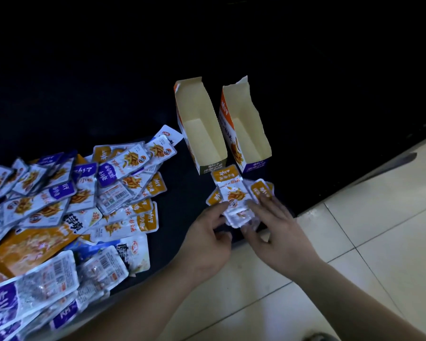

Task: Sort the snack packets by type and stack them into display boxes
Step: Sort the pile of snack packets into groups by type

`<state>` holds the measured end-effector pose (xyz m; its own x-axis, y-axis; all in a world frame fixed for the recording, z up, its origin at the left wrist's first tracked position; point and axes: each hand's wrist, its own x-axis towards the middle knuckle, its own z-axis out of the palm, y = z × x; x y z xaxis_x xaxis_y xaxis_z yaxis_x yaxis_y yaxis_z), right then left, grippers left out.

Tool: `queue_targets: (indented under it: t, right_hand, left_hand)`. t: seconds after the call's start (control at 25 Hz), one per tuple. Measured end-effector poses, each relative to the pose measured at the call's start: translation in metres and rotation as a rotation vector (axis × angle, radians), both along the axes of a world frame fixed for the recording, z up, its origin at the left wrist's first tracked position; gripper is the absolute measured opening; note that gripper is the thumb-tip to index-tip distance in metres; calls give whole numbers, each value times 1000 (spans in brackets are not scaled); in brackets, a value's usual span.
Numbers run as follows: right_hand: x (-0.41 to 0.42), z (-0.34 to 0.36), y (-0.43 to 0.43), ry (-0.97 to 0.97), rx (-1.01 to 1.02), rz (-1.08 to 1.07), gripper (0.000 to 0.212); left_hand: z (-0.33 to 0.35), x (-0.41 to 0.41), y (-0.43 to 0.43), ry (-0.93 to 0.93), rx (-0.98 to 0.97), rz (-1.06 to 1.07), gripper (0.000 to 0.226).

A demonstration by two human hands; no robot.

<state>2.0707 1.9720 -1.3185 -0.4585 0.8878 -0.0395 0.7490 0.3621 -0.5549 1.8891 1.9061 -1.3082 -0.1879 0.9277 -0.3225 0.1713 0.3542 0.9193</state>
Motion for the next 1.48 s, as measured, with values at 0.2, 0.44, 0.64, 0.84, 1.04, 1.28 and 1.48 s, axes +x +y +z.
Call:
queue_targets:
  t: [0.2,0.44,0.64,0.84,1.04,1.28,1.48]
  right_hand:
    - [-13,1,1,-236,223,8,61]
    - [-36,2,-6,-198,182,49,42]
    - [-101,14,-25,179,50,104,38]
    - [-207,28,-50,179,-226,186,48]
    - [-257,39,-94,-183,-384,439,94]
    - [-265,25,-97,-396,-79,500,105]
    - [-263,21,-88,-308,27,468,84]
  left_hand:
    - [-3,-12,-5,125,38,93,55]
    - [-1,-49,-32,198,93,153,48]
    - [17,-94,-65,423,254,52,31]
    - [52,-192,-127,1193,-241,-195,92]
    - [30,-231,-168,953,-469,-169,108]
    - [14,-259,-177,1065,-157,52,92]
    - [12,-273,-184,1092,1,110,73]
